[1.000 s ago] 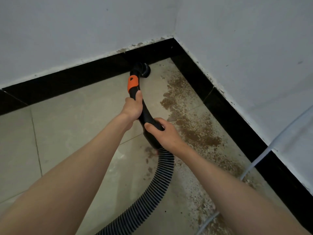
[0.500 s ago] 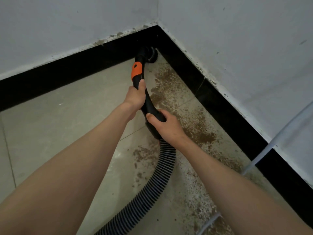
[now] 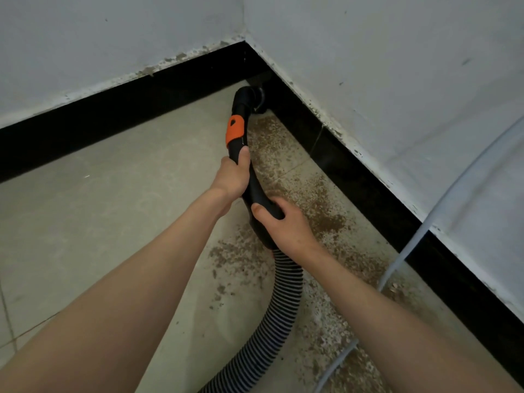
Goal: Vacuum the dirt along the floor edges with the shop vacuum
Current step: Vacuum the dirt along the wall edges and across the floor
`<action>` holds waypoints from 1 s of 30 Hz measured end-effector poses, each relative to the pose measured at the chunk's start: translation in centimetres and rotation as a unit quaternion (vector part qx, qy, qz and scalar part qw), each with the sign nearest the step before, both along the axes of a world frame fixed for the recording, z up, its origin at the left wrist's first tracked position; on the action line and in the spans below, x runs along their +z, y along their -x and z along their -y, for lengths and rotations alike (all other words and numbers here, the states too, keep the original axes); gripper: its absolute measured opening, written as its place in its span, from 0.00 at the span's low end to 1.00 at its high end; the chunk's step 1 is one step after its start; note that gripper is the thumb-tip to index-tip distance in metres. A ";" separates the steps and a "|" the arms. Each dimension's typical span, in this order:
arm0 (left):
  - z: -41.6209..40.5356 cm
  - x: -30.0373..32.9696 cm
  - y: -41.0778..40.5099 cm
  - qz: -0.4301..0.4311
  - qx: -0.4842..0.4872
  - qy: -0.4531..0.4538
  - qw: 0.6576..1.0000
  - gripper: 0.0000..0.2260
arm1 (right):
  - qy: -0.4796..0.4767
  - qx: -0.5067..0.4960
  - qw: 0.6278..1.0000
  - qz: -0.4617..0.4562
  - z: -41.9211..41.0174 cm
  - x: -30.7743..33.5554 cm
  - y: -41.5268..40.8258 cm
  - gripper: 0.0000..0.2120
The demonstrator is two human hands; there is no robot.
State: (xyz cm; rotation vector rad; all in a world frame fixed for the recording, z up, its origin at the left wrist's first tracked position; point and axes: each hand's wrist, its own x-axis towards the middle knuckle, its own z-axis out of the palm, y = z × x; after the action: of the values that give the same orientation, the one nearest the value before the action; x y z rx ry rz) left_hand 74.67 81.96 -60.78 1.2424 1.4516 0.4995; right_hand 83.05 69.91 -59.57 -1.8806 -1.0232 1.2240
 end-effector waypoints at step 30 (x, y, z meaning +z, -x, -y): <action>3.5 1.2 6.9 -0.033 0.012 -0.012 0.999 0.26 | -0.017 0.026 0.999 0.012 2.8 1.1 6.4 0.11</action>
State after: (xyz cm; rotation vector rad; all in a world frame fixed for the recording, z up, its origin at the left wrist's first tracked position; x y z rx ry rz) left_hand 67.78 78.44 -59.59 1.2732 1.5208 0.4979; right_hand 76.68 67.12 -58.51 -1.8574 -1.1043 1.2099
